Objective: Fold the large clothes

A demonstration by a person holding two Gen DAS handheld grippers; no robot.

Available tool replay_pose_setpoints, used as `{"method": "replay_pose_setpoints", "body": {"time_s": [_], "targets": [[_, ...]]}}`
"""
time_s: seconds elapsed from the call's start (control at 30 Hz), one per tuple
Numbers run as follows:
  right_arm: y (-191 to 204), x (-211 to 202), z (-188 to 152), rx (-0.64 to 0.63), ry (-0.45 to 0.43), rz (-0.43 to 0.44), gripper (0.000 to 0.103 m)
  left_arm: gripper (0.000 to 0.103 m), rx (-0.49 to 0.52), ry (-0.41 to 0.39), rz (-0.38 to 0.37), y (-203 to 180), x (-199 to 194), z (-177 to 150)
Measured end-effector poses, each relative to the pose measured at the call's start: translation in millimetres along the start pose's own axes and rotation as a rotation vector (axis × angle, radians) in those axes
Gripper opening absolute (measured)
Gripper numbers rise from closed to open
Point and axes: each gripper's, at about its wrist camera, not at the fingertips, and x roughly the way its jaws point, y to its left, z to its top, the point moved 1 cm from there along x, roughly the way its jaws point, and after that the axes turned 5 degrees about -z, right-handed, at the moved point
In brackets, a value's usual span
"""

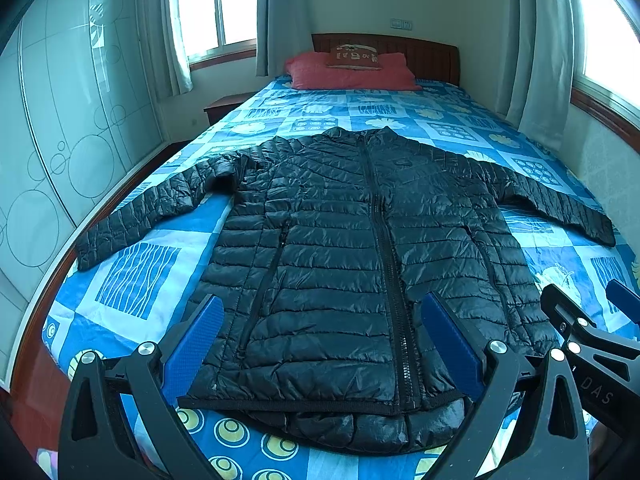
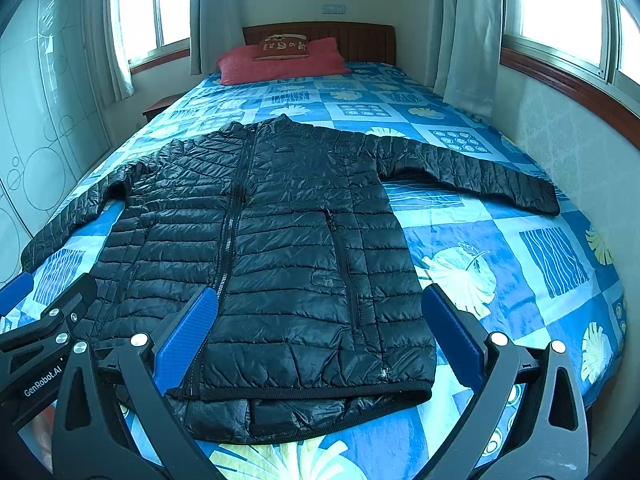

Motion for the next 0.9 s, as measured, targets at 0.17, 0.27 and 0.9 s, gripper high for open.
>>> {"method": "replay_pose_setpoints", "body": {"time_s": [0.17, 0.27, 0.9], "targets": [[0.5, -0.2, 0.2, 0.0, 0.0, 0.0, 0.101, 0.098, 0.002, 0.0, 0.0, -0.4, -0.4, 0.0], [0.9, 0.3, 0.0, 0.0, 0.0, 0.0, 0.101, 0.098, 0.001, 0.001, 0.0, -0.6, -0.3, 0.1], [1.6, 0.8, -0.4, -0.001, 0.001, 0.0, 0.101, 0.098, 0.002, 0.004, 0.001, -0.8, 0.6, -0.5]]}}
